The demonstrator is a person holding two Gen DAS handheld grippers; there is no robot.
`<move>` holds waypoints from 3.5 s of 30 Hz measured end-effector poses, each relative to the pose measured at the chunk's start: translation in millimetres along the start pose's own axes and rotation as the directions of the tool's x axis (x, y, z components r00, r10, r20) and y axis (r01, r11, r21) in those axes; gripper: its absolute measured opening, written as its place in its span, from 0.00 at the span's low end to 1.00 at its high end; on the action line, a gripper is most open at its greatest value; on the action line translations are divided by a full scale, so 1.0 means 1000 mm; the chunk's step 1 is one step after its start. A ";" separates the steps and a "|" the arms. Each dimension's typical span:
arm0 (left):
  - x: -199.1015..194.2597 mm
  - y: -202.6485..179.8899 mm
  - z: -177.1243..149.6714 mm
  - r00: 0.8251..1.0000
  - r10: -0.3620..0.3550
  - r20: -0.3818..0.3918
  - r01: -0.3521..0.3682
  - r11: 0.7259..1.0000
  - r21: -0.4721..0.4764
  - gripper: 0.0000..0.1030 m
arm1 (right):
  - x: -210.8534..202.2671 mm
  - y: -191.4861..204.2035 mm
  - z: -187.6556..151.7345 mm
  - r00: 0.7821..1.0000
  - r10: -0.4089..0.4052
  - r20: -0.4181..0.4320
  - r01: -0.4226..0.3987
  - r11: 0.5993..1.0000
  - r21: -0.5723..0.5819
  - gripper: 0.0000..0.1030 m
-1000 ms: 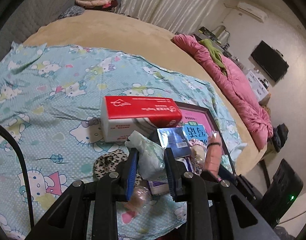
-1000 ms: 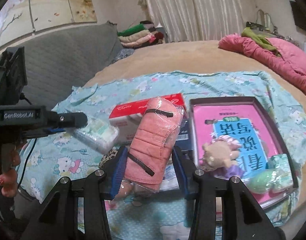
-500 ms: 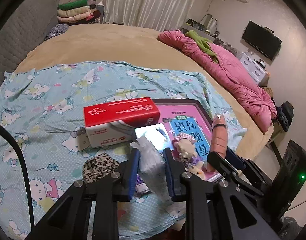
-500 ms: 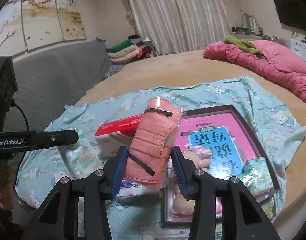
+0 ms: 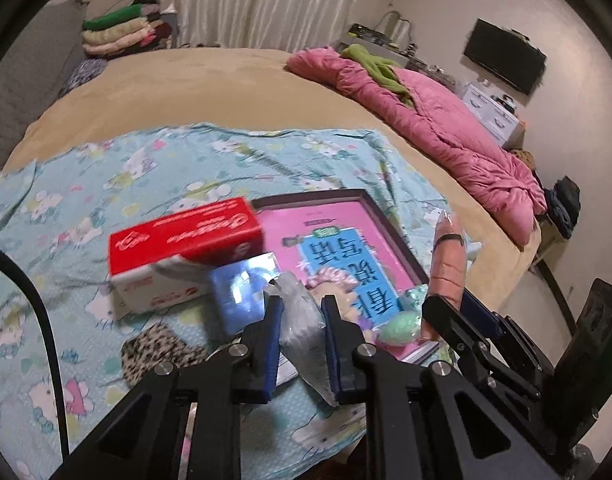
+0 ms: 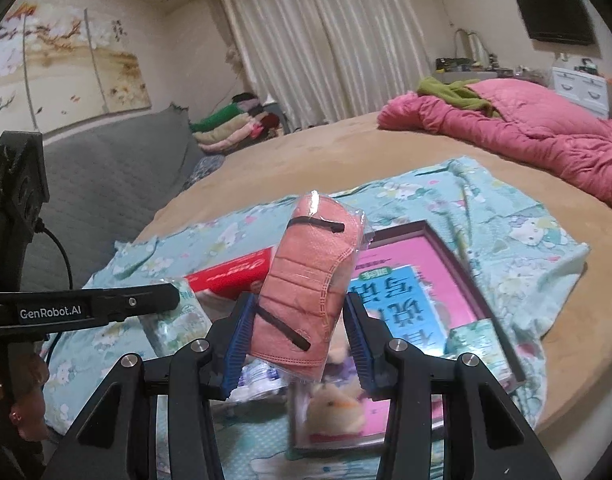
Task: Organize soft objects
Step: 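Carry the clear packet with the left tool while the right tool carries the pink item to the tray, then lower the clear packet onto the tray with the left tool while the right tool releases the pink item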
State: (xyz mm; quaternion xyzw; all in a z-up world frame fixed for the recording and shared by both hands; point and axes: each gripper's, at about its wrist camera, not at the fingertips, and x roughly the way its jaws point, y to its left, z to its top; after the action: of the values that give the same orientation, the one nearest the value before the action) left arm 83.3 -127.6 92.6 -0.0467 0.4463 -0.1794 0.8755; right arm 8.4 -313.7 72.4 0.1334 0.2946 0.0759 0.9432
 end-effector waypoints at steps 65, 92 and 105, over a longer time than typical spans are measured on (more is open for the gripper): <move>0.143 -0.057 -0.010 0.990 -0.034 -0.140 0.051 0.991 0.123 0.20 | 0.060 -0.092 -0.020 0.978 -0.147 -0.147 0.157 0.985 0.065 0.45; 0.136 -0.046 -0.013 0.986 -0.028 -0.162 0.049 0.990 0.129 0.20 | 0.088 -0.077 -0.037 0.960 -0.111 -0.257 0.112 0.994 -0.013 0.45; 0.137 -0.051 -0.015 0.984 -0.028 -0.177 0.052 0.990 0.132 0.20 | 0.080 -0.087 -0.033 0.963 -0.148 -0.227 0.155 0.988 0.011 0.46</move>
State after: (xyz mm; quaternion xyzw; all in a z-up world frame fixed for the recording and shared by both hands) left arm 131.1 -222.2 -8.9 0.0203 0.5070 -0.2304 0.8303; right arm 60.3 -371.6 -22.2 0.1143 0.4099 0.0140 0.9048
